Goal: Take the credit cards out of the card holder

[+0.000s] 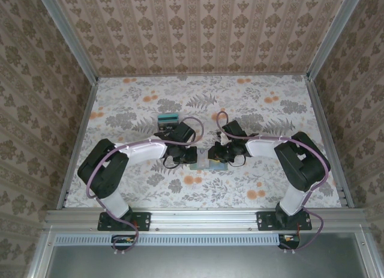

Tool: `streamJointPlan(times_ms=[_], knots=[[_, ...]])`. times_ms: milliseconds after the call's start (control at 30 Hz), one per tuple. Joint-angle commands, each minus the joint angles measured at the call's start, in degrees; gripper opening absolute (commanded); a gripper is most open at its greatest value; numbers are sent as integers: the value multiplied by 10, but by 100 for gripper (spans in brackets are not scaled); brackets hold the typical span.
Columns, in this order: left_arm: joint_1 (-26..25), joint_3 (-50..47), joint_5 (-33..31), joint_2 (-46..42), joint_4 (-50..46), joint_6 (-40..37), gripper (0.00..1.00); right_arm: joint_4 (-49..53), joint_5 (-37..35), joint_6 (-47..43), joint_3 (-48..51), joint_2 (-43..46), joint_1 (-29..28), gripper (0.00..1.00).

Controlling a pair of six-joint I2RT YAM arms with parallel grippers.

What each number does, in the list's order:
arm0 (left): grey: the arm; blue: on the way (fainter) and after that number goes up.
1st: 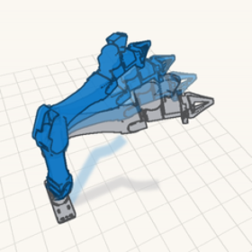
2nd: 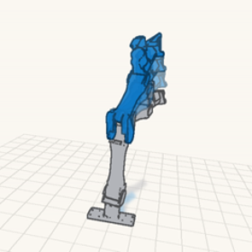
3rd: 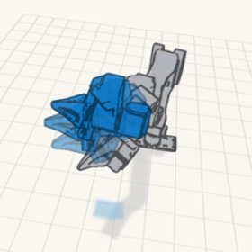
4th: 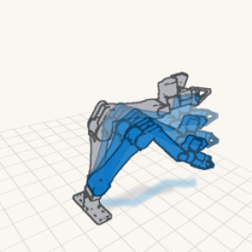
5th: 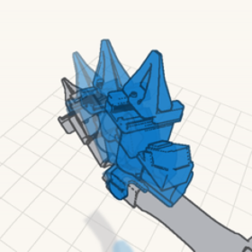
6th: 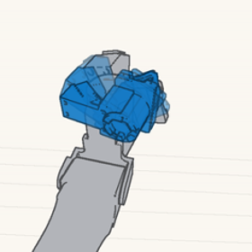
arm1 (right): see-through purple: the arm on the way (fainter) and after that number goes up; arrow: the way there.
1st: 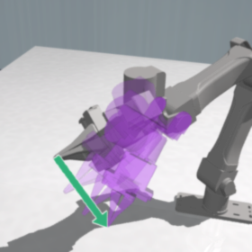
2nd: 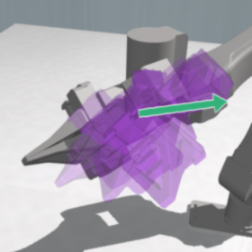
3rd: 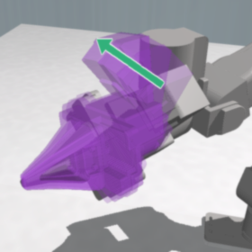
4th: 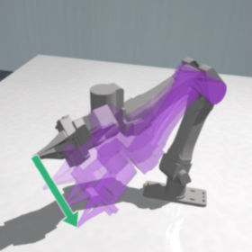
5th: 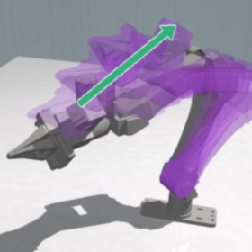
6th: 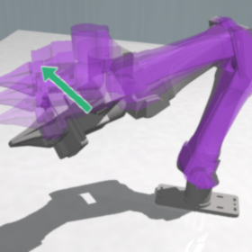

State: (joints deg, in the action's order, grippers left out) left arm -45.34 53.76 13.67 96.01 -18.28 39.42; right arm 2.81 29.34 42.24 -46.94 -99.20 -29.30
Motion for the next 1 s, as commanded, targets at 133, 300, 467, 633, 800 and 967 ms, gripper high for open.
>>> streamJointPlan(times_ms=[133, 300, 467, 633, 800, 967], knots=[[-4, -2, 17, 8, 10, 9, 10, 10, 2, 0, -15, -14, -9, 21], [-6, -9, 15, 24, 7, 13, 9, 6, 8, 0, -18, -16, -12, 22], [-9, -8, 4, 37, -12, 12, 6, 5, 10, -1, -21, -21, -13, 22], [-11, -7, 0, 42, -20, 10, 3, 1, 11, 1, -24, -28, -16, 22], [-12, -3, -2, 45, -28, 11, 0, 4, 13, 3, -26, -42, -17, 19], [-11, -1, -17, 44, -44, 15, 0, 32, -19, -1, -21, -36, -14, 6]])
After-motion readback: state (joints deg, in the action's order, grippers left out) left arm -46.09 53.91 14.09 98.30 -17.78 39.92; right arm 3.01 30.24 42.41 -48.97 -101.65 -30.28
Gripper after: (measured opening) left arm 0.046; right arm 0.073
